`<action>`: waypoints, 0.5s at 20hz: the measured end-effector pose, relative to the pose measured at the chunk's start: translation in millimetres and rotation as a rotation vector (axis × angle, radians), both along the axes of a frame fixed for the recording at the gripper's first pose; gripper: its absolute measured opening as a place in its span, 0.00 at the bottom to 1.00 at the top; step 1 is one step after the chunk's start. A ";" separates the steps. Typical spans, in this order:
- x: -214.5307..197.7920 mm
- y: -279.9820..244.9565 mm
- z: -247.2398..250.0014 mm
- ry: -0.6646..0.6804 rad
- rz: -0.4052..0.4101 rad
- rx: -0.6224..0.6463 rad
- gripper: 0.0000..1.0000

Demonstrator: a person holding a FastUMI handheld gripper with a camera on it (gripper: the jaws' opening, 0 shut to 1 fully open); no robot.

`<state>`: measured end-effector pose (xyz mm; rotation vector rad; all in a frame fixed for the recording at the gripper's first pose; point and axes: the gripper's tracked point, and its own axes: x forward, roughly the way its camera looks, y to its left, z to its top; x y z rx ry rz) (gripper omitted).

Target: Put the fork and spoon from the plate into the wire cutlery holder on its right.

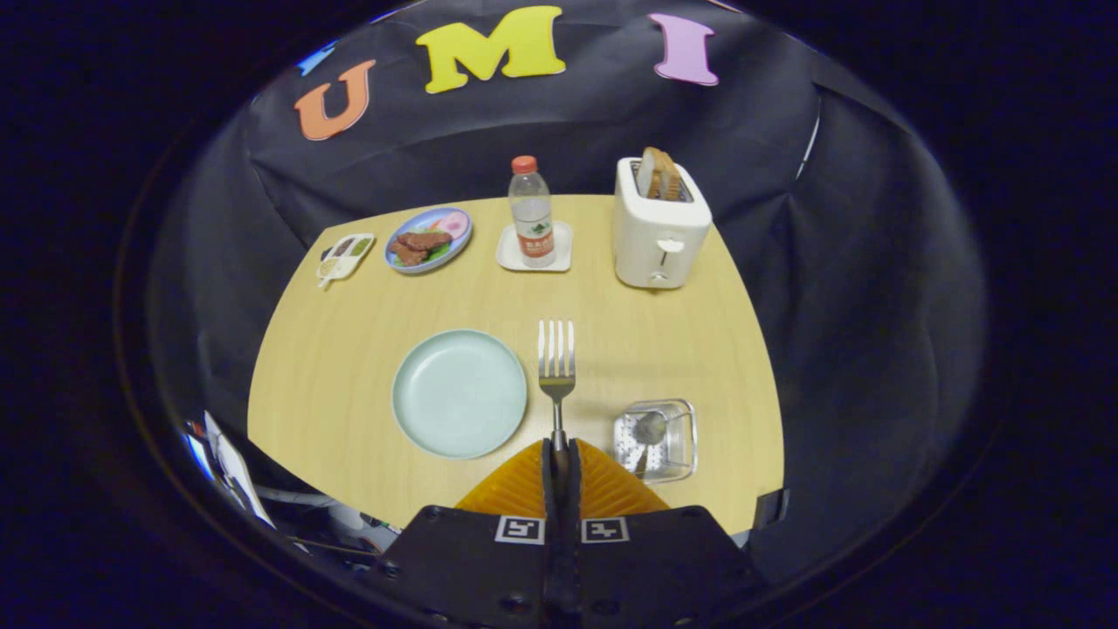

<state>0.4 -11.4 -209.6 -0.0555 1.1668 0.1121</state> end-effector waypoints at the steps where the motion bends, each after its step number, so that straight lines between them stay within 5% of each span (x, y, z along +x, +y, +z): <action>1: -4.3 -15.9 2.3 0.025 -0.009 -0.005 0.00; 10: -27.5 -81.9 -23.3 0.263 -0.007 -0.022 0.00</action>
